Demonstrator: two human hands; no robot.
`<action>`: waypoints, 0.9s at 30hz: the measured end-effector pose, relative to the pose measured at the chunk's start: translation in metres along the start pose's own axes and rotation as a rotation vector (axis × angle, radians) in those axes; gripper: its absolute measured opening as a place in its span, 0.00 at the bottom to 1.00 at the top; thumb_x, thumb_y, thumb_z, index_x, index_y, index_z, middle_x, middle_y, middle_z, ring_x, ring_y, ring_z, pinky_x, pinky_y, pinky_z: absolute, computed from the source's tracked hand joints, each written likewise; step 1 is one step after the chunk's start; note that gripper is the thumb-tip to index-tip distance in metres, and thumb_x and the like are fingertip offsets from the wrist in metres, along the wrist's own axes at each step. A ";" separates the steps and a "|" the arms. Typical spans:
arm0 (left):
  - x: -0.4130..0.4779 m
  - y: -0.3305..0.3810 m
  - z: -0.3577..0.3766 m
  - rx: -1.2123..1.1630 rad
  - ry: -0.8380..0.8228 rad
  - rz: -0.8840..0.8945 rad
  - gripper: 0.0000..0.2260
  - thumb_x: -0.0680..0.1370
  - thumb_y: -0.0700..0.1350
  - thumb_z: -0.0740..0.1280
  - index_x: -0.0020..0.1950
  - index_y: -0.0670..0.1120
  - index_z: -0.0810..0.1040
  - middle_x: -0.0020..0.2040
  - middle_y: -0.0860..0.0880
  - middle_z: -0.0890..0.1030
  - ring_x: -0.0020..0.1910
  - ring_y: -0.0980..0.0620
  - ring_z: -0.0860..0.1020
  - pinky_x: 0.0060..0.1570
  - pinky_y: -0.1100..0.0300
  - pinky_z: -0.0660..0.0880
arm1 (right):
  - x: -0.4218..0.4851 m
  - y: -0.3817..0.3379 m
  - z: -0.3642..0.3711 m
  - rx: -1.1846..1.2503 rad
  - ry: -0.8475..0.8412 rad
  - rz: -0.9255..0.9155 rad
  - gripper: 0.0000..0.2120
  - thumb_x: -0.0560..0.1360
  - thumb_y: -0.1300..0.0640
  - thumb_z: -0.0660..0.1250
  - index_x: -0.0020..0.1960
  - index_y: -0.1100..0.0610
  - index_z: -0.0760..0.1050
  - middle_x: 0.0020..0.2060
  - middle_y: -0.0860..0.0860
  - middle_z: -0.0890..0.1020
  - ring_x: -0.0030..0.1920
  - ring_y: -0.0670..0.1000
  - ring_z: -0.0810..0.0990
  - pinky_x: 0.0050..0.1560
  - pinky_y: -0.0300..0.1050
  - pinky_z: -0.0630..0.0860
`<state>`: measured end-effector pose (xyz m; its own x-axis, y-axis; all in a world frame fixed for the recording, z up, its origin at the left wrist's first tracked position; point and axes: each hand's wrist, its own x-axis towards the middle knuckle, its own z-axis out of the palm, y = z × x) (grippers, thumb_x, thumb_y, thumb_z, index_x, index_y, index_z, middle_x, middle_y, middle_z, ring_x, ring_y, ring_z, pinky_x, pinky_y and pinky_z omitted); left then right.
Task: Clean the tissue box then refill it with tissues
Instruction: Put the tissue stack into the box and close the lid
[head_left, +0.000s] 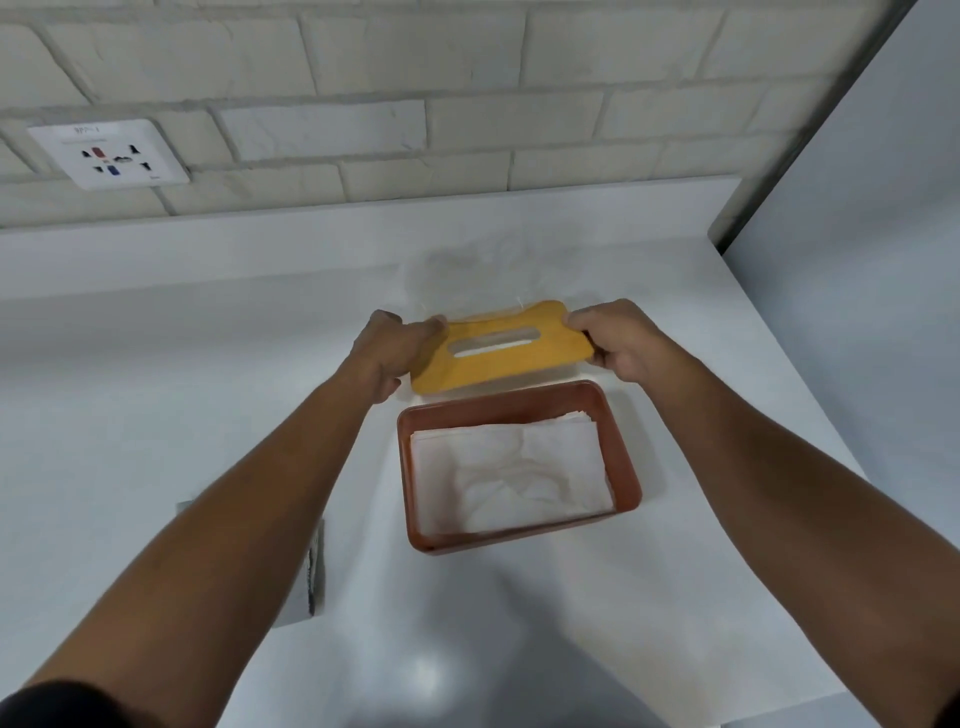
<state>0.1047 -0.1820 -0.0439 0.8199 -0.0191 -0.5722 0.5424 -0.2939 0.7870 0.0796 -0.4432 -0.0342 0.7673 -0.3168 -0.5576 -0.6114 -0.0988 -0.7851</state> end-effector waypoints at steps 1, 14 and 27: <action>-0.001 0.003 -0.002 -0.012 -0.010 -0.007 0.31 0.77 0.62 0.75 0.70 0.41 0.75 0.75 0.42 0.71 0.50 0.48 0.79 0.46 0.59 0.75 | -0.004 -0.004 -0.002 0.025 0.003 0.006 0.05 0.75 0.60 0.72 0.46 0.60 0.77 0.40 0.54 0.80 0.34 0.48 0.78 0.29 0.39 0.74; -0.075 -0.008 -0.018 0.245 0.063 0.172 0.26 0.73 0.65 0.77 0.62 0.48 0.83 0.50 0.48 0.81 0.41 0.49 0.78 0.39 0.58 0.76 | -0.097 0.018 -0.037 -0.195 -0.123 -0.125 0.15 0.72 0.50 0.75 0.57 0.52 0.80 0.37 0.50 0.81 0.32 0.46 0.77 0.34 0.39 0.72; -0.154 -0.034 0.023 1.253 0.351 0.350 0.30 0.77 0.70 0.65 0.66 0.46 0.74 0.52 0.48 0.71 0.54 0.41 0.81 0.43 0.52 0.67 | -0.126 0.050 -0.018 -1.071 0.316 -0.386 0.32 0.63 0.26 0.67 0.60 0.43 0.73 0.44 0.47 0.82 0.48 0.54 0.80 0.42 0.44 0.71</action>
<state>-0.0439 -0.1913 0.0123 0.9853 -0.0836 -0.1490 -0.0798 -0.9963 0.0317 -0.0512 -0.4256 0.0013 0.9470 -0.2966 -0.1233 -0.3151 -0.9324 -0.1770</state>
